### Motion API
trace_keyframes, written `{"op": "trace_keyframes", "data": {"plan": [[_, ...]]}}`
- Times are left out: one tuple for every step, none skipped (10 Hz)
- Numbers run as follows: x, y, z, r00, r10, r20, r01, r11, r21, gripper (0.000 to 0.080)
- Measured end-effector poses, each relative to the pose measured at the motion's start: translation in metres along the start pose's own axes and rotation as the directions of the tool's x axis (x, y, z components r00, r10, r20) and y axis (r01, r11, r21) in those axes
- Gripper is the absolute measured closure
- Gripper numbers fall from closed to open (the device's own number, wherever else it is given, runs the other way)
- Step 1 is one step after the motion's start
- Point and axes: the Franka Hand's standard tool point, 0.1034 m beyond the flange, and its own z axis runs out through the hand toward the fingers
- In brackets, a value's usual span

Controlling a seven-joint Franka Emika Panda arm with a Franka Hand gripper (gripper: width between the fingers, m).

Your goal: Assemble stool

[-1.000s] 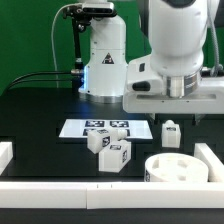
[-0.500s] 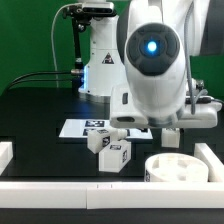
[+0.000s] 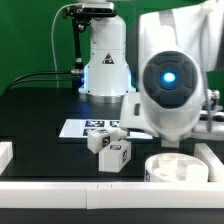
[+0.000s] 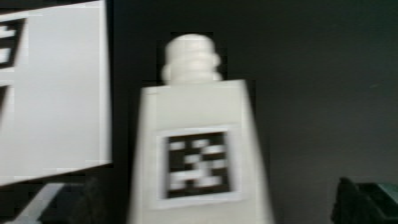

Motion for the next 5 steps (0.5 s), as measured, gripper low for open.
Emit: {"op": "trace_keyframes", "data": {"plan": [[0.0004,0.0021,-0.0003,1.000,0.003,0.000,-0.003,1.000,0.003,0.0151],[0.0006,0.0026,-0.0005,1.000,0.004,0.000,-0.004,1.000,0.004,0.0151],[0.0007,0.0027,-0.0003,1.000,0.004,0.001,-0.004,1.000,0.004,0.0151],[0.0010,0.0031,-0.0001,1.000,0.006,0.002,-0.006,1.000,0.006,0.0151],[0.0026,0.0051,0.0021,0.999,0.035,0.020,-0.035,0.999,0.012,0.0151]]}}
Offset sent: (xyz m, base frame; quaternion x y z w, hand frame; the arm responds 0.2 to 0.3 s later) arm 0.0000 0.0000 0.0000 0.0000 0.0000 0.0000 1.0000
